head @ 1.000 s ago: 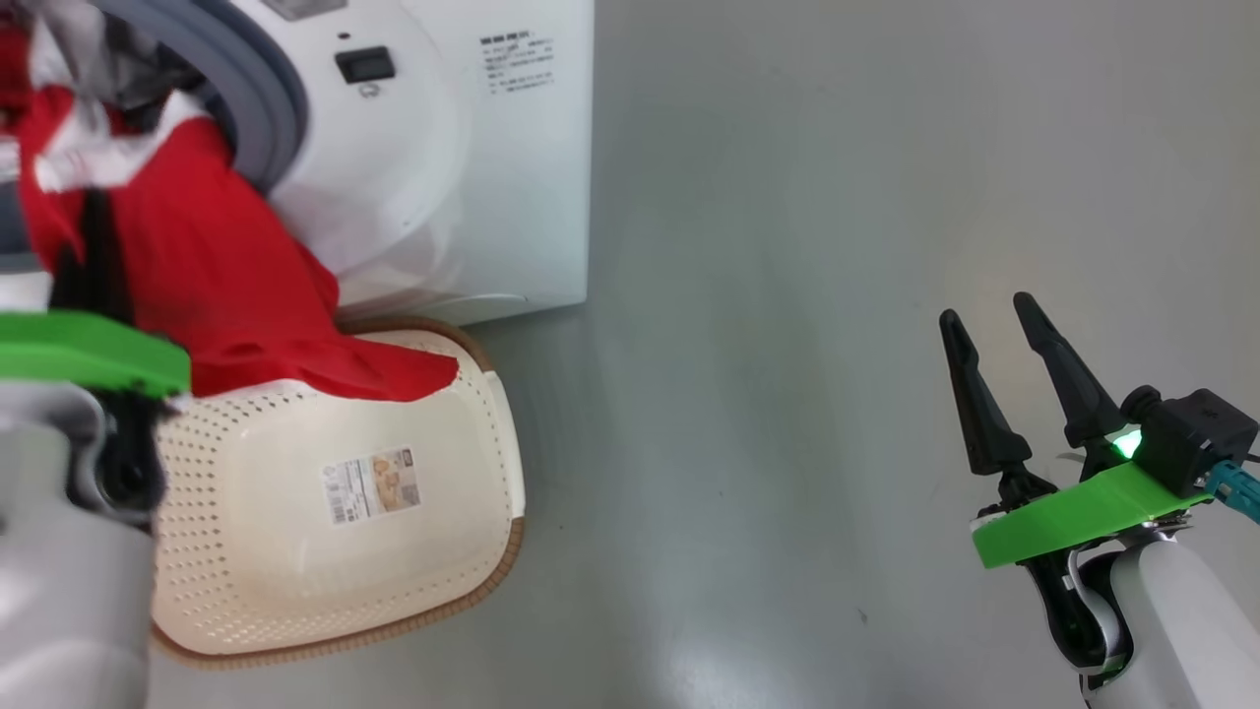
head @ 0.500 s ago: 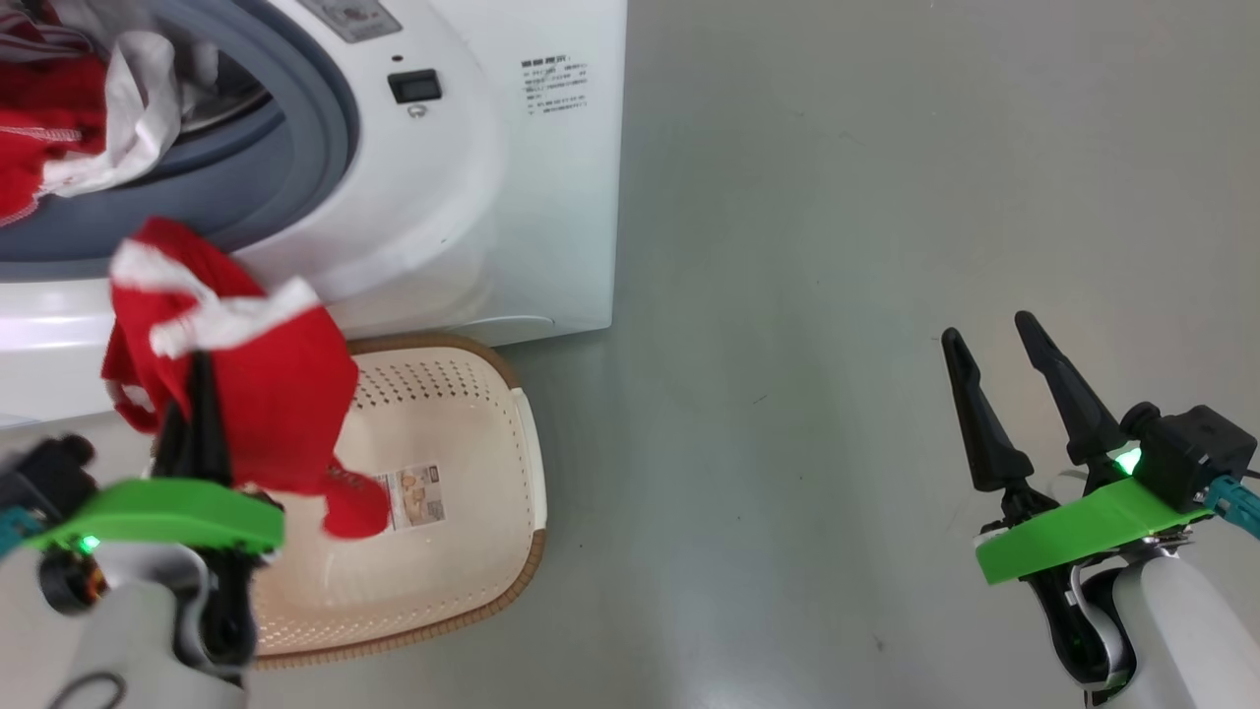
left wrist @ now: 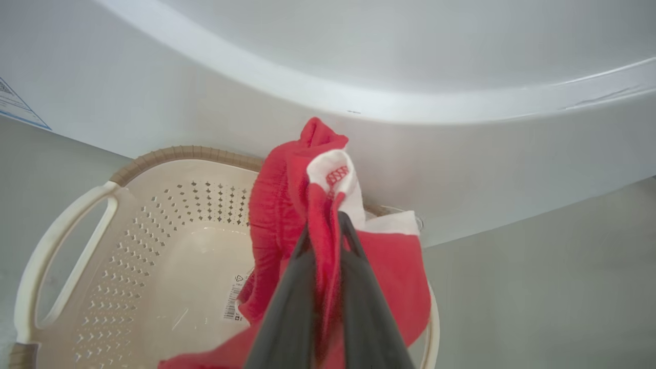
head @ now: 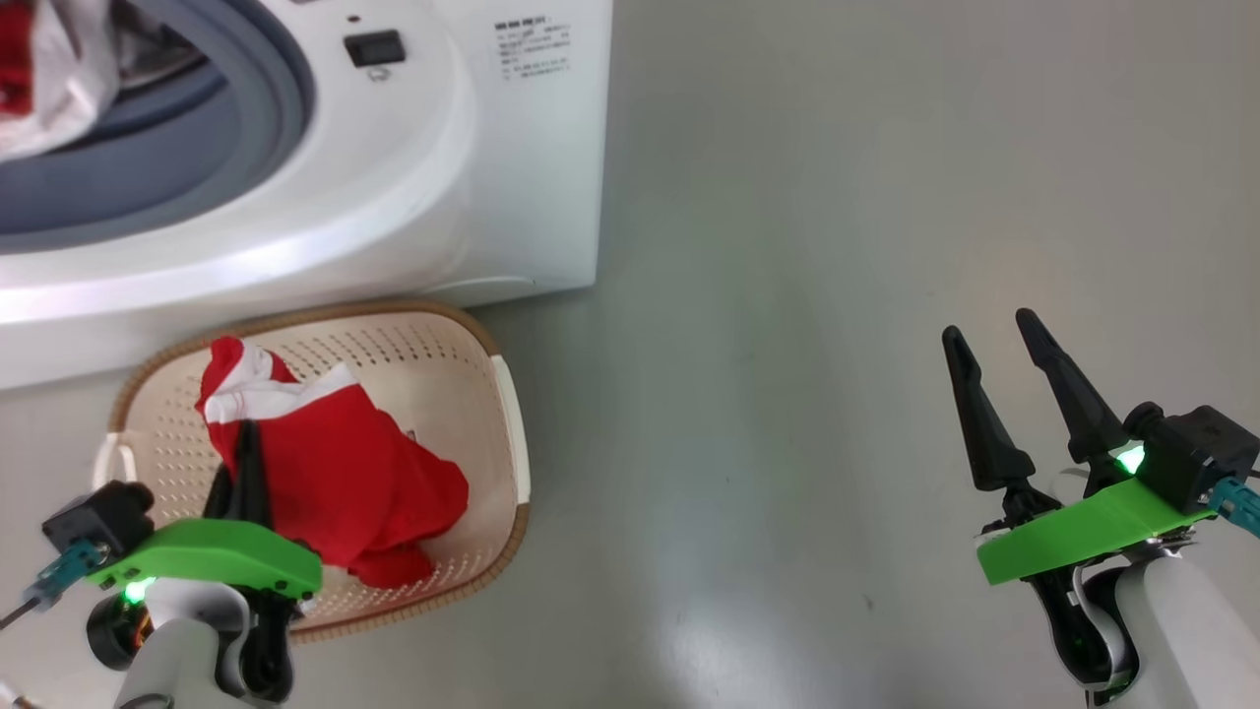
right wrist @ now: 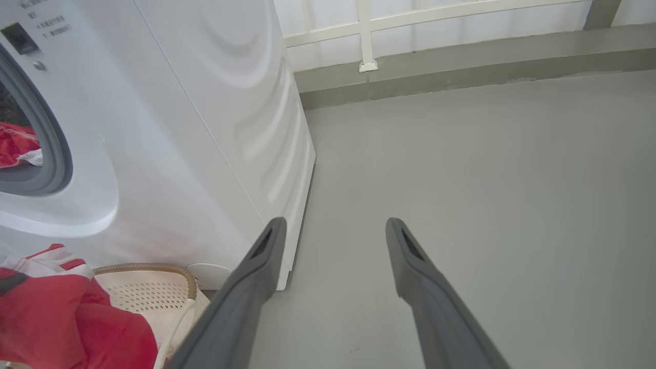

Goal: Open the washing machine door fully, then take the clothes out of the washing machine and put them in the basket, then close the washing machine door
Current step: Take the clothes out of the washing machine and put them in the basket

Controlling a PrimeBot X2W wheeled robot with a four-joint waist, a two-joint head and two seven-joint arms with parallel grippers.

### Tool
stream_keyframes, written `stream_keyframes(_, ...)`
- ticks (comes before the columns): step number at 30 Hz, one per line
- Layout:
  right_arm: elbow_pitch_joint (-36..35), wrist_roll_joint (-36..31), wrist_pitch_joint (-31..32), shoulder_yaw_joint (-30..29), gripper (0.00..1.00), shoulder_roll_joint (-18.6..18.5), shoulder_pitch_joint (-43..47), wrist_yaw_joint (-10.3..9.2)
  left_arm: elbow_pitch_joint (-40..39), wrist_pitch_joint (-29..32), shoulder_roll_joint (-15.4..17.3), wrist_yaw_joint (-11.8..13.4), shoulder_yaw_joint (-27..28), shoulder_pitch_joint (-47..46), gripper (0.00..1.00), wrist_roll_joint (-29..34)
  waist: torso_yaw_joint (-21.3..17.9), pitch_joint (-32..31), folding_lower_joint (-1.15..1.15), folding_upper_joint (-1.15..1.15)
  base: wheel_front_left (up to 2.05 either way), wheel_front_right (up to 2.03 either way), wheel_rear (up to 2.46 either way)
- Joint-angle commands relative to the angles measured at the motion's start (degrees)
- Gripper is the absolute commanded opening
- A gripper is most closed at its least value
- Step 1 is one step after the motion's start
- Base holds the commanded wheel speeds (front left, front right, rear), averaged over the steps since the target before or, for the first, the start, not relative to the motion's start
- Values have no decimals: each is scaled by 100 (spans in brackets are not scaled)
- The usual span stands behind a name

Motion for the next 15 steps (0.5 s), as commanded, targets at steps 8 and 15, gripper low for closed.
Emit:
stream_keyframes(8, -264, -52, -37, 66, 100, -78, -164, 37, 560, -35, 228, -32, 19, -495, 0, 208, -129, 620, 0, 0, 0, 0, 0)
stream_keyframes(15, -313, -70, -37, 35, 100, -88, -260, 37, 1080, -35, 265, -32, 25, -872, 13, 219, -148, 843, 0, 0, 0, 0, 0)
